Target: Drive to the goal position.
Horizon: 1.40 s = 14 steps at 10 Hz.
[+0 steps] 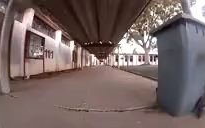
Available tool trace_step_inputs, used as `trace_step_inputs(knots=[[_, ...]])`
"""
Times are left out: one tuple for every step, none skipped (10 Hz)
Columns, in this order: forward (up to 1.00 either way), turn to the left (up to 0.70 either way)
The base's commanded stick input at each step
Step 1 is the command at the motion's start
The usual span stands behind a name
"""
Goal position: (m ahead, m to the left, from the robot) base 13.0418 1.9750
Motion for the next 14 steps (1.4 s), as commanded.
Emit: trace_step_inputs(knots=[[0.70, 0.00], [0.70, 0.00], [0.70, 0.00], [0.70, 0.00], [0.70, 0.00], [0.70, 0.00], [0.70, 0.00], [0.70, 0.00], [0.70, 0.00], [0.70, 0.00], [0.70, 0.00], [0.70, 0.00], [0.70, 0.00], [0.70, 0.00]])
